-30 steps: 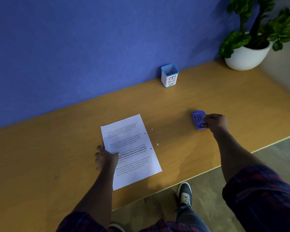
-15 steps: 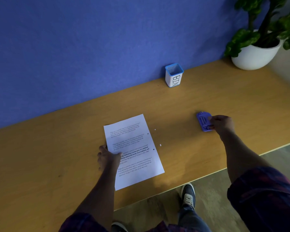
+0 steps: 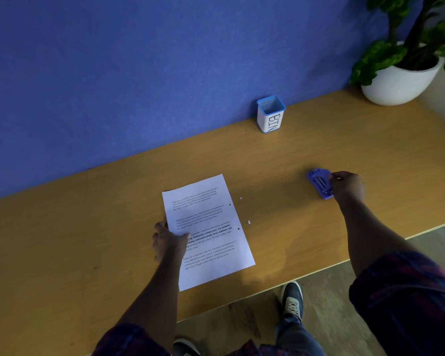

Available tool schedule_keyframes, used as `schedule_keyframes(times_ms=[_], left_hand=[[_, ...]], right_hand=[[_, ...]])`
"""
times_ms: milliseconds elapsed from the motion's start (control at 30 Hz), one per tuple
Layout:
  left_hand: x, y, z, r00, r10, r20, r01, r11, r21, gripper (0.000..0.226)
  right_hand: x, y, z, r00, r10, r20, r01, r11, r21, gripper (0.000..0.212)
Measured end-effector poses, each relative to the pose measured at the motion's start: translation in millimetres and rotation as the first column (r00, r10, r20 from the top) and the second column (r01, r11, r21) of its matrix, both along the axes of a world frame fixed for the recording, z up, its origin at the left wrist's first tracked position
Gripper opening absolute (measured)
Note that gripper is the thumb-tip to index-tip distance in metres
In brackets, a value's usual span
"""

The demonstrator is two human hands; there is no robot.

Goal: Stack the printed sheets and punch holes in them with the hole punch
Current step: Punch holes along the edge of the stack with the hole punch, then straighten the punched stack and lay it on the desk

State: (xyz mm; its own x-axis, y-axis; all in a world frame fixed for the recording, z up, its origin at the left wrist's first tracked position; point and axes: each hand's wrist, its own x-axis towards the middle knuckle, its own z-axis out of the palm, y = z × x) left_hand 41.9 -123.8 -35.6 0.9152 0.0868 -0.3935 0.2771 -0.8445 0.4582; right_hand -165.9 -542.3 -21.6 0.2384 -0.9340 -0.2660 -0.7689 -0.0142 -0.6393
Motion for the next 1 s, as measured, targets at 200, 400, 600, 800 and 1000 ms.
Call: schedule_keyframes(times_ms=[200, 400, 600, 800, 1000], left_hand=[[2, 1, 0, 1.0, 0.004, -0.006, -0.004, 1.0, 0.002, 0.086], [8, 7, -6, 0.999, -0.012, -0.035, 0.012, 1.0, -0.002, 0.08], [15, 15, -9, 0.996, -0.055, -0.074, 0.052, 0.998, -0.046, 0.06], [14, 19, 17, 0.992, -0.054, -0.112, 0.023, 0.966, -0.256, 0.026], [11, 30, 30, 0.986, -0.05, -0.158, -0.035, 0.868, -0.495, 0.02]], right_hand=[[3, 5, 6, 0.999, -0.033, -0.028, 0.033, 0.999, -0.006, 0.031], [2, 9, 9, 0.998, -0.043, -0.054, 0.042, 0.999, -0.012, 0.036], [1, 45, 4, 0.995, -0.097, -0.016, 0.089, 0.958, -0.274, 0.056], [27, 121, -12, 0.924, 0.324, 0.205, -0.205, 0.869, -0.45, 0.025], [55, 191, -7, 0.759, 0.613, 0.217, -0.54, 0.78, -0.315, 0.041]])
